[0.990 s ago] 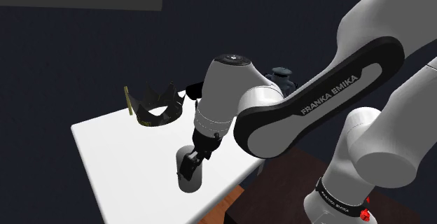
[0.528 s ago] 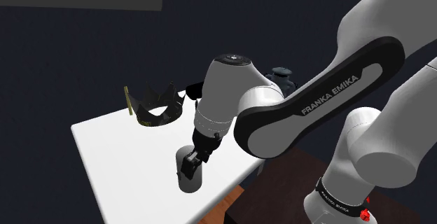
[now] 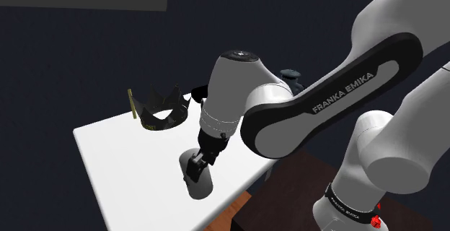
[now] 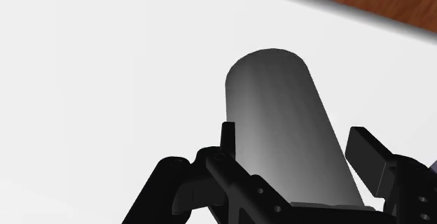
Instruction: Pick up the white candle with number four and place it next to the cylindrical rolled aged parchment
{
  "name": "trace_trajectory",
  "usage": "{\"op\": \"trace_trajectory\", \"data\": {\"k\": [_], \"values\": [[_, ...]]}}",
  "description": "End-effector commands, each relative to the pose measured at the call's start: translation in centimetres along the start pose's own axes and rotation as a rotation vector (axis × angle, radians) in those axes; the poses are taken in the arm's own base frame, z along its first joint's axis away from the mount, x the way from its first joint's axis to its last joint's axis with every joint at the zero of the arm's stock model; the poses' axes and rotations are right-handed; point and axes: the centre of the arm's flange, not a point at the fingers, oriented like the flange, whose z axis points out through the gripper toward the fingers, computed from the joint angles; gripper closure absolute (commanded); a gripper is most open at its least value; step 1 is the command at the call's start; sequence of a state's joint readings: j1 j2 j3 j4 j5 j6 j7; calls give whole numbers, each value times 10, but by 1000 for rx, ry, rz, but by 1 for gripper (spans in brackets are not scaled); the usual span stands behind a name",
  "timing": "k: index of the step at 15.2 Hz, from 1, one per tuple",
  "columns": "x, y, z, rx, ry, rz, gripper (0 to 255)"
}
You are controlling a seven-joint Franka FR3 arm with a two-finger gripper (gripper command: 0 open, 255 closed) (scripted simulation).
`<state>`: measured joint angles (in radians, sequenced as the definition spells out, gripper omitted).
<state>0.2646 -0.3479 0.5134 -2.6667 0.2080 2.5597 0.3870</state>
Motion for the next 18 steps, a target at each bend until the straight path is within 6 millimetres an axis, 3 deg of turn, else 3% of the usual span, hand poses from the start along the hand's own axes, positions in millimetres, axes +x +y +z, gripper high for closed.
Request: {"op": "trace_trajectory", "data": {"k": [1, 18], "values": [[2, -1, -10, 0, 0, 0, 255], [20, -7, -98, 0, 0, 0, 255]]}}
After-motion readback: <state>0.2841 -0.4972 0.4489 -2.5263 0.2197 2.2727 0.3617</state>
